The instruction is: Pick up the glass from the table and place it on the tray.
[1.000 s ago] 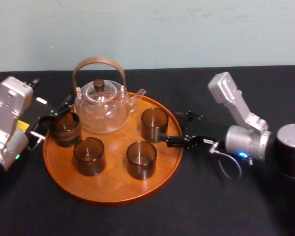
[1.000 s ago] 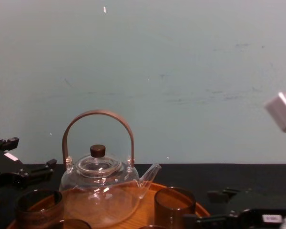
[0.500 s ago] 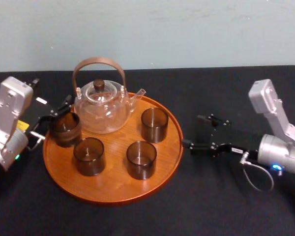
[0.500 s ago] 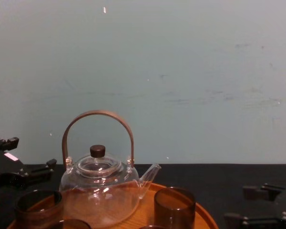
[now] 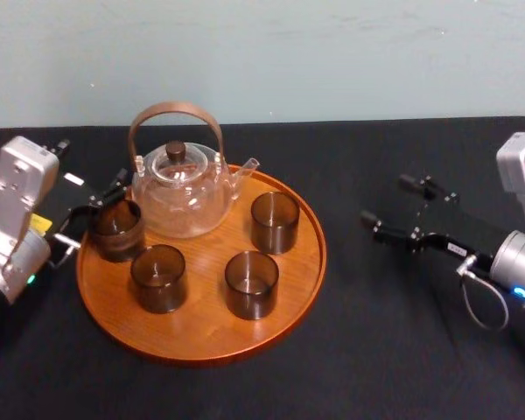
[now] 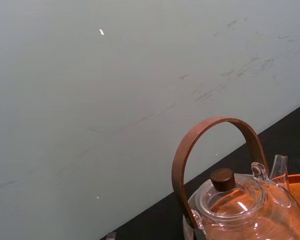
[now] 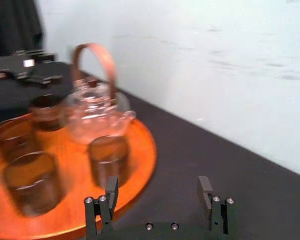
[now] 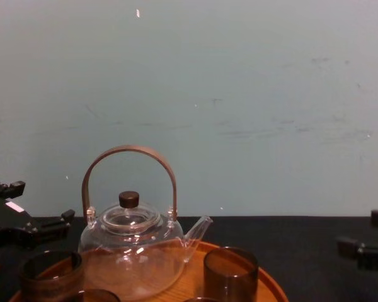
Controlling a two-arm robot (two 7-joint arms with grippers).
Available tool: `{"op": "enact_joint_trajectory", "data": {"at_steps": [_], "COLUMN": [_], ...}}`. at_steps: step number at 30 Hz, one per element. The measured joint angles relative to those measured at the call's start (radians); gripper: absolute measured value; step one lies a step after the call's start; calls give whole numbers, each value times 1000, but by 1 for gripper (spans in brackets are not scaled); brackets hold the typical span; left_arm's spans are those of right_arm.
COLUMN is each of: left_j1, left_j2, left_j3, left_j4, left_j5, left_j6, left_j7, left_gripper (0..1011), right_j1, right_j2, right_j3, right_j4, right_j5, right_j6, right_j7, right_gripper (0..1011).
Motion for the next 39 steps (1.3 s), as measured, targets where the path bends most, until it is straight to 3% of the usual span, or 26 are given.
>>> {"op": "enact_joint_trajectory", "data": {"at_steps": [8,14,23,39], "left_j1": [0,0,0,0], "left_j2": [0,0,0,0], "left_j3": [0,0,0,0], "left_j4": [0,0,0,0], "left_j5": [0,0,0,0], "left_j6": [0,0,0,0], "left_j7": [0,0,0,0], "left_gripper": [1001,1001,1001,1001], "right_j1": [-12,-6,12,31], "right_j2": [-65,-107,-155,-201], "right_j3": [45,63,82,101], "right_j4": [21,65,127,176], "right_j5": [-61,-95,-128,-168], "right_j6": [-5,-12,-17,0], "right_j7": [-143,-201,-235,-232], "right_gripper": [1002,1002,1002,1002]}}
